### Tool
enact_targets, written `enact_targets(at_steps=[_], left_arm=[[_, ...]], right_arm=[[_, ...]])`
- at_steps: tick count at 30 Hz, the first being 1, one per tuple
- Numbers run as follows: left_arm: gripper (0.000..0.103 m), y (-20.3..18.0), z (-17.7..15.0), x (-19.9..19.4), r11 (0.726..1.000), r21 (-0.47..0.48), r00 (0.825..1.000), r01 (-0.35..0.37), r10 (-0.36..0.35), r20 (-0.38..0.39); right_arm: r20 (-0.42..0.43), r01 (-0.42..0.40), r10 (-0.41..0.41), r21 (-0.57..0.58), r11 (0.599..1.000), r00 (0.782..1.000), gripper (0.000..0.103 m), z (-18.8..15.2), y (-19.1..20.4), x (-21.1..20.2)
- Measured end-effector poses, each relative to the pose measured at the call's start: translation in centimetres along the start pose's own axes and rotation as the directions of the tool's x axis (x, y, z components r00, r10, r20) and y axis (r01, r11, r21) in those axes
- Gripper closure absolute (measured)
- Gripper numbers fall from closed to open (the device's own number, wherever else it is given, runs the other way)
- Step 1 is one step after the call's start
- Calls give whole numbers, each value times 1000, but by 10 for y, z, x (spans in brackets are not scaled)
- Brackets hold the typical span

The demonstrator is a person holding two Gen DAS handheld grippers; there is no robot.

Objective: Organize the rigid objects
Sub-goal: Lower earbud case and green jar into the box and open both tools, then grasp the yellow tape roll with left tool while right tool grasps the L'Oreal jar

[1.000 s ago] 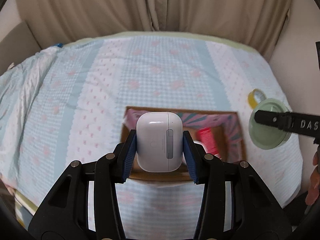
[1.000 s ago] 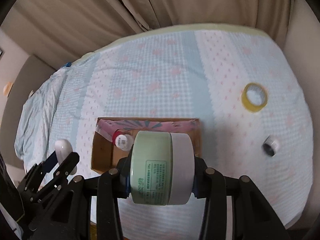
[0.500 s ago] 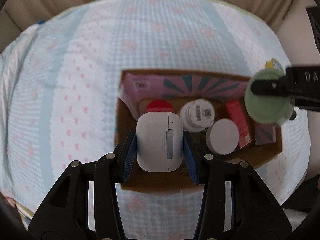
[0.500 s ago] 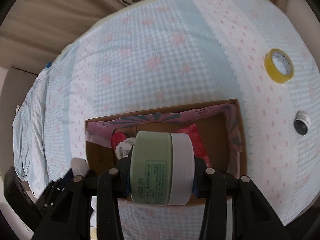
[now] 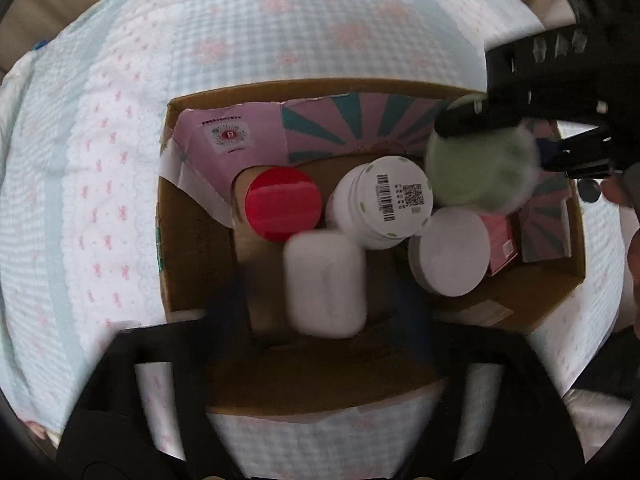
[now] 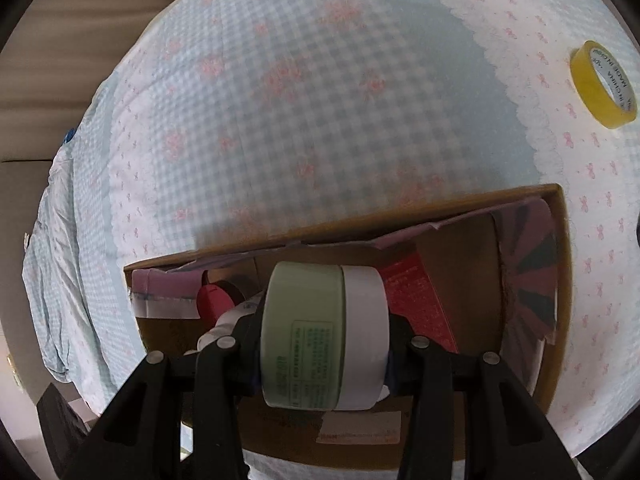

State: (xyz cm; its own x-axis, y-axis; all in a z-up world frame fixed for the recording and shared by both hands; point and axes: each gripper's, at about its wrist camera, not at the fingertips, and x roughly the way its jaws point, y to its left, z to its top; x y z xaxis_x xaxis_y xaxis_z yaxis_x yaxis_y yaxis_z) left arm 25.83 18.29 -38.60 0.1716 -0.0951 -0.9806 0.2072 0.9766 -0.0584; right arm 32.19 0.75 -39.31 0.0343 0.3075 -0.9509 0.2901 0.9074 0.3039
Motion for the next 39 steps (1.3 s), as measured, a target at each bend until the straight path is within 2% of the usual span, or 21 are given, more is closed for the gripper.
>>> enact_targets(at_steps=[2, 3, 4, 7, 13, 21, 27, 32, 35, 39], left_arm=[[0, 1, -2, -6, 1000, 1, 1000, 11, -11, 25], [0, 1, -3, -8, 1000, 1, 1000, 10, -10, 26], [0, 2, -4, -9, 1000, 0, 1000, 5, -5, 28], [0, 4, -8, -12, 1000, -18, 1000, 7, -6, 31], [0, 10, -18, -29, 999, -44, 999, 4, -1, 49], [0, 10, -30, -79, 999, -49, 991, 1, 6, 135], [0, 7, -33, -122, 999, -17, 976, -36, 39, 216], [0, 0, -30, -154, 999, -6, 960, -35, 35, 277], [0, -17, -27, -171, 999, 10, 943, -47, 41, 331], [0, -55, -18, -188, 998, 58, 931, -36, 12, 365]], right_arm=[[11, -4, 4, 45, 999, 1000, 31, 0, -5, -4], [31, -13, 11, 53, 999, 999, 7, 0, -6, -6], [52, -19, 17, 48, 999, 999, 0, 0, -7, -9], [53, 2, -2, -1, 1000, 999, 0, -3, -6, -12], [84, 3, -1, -21, 1000, 996, 0, -10, -5, -25], [147, -28, 33, -36, 999, 989, 0, -30, 7, -62], [201, -15, 30, -77, 997, 979, 0, -58, 12, -104], [270, 40, -7, -116, 992, 963, 0, -86, 4, -146], [312, 70, -23, -139, 988, 950, 0, -103, -11, -172], [378, 97, -37, -143, 985, 925, 0, -123, -48, -209]])
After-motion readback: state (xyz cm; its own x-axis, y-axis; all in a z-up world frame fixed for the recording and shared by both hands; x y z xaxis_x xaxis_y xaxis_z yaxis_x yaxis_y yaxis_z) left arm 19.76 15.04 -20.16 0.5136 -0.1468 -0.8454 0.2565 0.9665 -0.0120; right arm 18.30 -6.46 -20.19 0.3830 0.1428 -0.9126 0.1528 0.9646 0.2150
